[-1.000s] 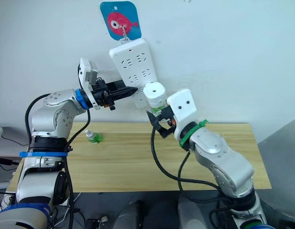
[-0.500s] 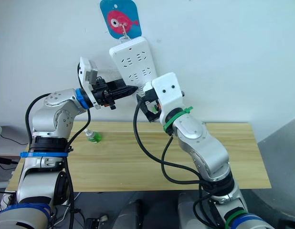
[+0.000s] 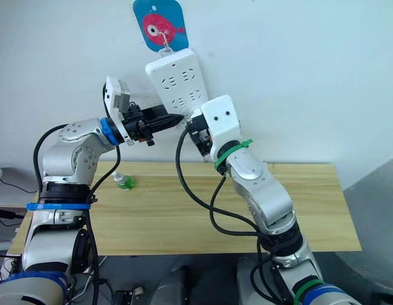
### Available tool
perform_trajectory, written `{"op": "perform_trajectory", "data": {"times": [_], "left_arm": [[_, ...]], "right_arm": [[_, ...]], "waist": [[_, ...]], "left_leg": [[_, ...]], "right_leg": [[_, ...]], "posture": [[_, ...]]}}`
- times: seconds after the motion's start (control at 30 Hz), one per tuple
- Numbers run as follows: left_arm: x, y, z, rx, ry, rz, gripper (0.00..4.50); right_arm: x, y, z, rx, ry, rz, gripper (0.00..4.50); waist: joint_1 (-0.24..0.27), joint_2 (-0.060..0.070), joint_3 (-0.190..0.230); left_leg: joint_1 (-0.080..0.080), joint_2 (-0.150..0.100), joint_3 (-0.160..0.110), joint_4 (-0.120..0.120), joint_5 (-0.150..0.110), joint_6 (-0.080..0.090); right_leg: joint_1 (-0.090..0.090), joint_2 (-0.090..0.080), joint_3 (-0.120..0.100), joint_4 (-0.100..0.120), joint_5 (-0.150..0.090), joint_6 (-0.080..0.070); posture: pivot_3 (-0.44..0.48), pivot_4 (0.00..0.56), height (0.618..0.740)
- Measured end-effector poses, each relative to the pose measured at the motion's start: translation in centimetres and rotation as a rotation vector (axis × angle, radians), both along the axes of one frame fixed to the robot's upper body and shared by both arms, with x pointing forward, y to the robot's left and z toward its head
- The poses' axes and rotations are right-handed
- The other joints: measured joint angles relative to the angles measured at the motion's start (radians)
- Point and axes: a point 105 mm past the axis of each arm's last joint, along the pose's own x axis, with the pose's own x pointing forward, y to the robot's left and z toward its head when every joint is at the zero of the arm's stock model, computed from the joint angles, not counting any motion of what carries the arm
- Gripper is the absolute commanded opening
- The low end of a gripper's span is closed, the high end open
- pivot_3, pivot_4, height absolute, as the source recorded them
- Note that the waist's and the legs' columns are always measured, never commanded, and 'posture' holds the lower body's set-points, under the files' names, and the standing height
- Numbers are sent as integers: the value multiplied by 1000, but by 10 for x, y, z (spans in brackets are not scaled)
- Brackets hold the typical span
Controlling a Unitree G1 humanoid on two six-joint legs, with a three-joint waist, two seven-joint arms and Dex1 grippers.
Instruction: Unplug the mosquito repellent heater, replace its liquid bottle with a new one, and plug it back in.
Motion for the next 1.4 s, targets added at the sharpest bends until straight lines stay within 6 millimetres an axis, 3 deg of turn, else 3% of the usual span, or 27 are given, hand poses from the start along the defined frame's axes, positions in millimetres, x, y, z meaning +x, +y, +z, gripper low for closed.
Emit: {"op": "perform_trajectory", "data": {"times": [0.4, 0.63, 0.8, 0.9, 1.0, 1.13, 1.27, 1.4], "left_arm": [[0, -1, -1, 3, -5, -3, 1283], [6, 11, -1, 36, -50, 59, 1283], [5, 22, -4, 50, -79, 107, 1283], [-3, 34, -10, 109, -131, 149, 2259], [-14, 51, -44, 216, -124, 203, 3164], [-39, 50, -61, 299, -153, 168, 4376], [-64, 36, -59, 313, -199, 109, 4500], [-91, -8, -76, 200, -152, 6, 4500]], "right_arm": [[-11, -4, -2, 29, 21, 4, 2983], [-38, -5, -18, 20, 118, 95, 2983], [-39, -12, -17, 45, 137, 95, 2983], [-34, -28, -14, 86, 150, 59, 2983], [-27, -47, -13, 141, 169, 11, 2983], [-25, -59, -12, 196, 185, 6, 2983], [-26, -63, -12, 304, 228, 52, 2983], [-25, -70, -16, 480, 324, 84, 2983]], "waist": [[2, 0, 0], [-11, 1, 0], [-24, 1, 0], [-39, 1, 0], [-53, 2, 0], [-50, 2, 0], [-49, 2, 0], [-42, 2, 0]], "left_leg": [[-2, -1, -3, 0, 0, 0], [0, -1, -3, 4, 1, 0], [2, 0, -2, 4, 4, -2], [5, 0, 3, 2, 4, -2], [6, 1, 5, -1, 4, -2], [-2, 1, 3, -1, 4, -2], [-3, 0, 4, -1, 4, -2], [-3, 0, 4, 1, 4, -2]], "right_leg": [[0, -1, -3, -1, 0, 0], [0, 0, -1, 6, 0, 0], [0, 1, 1, 7, 1, 2], [0, 1, 6, 8, 2, 1], [-2, 1, 7, 9, 3, 0], [-9, 1, 6, 10, 3, -1], [-9, 0, 6, 10, 3, -1], [-9, -1, 6, 11, 3, -1]], "posture": [[-248, 259, 740], [-255, 256, 740], [-257, 252, 740], [-254, 251, 740], [-249, 250, 740], [-236, 246, 740], [-222, 242, 740], [-229, 243, 740]]}}
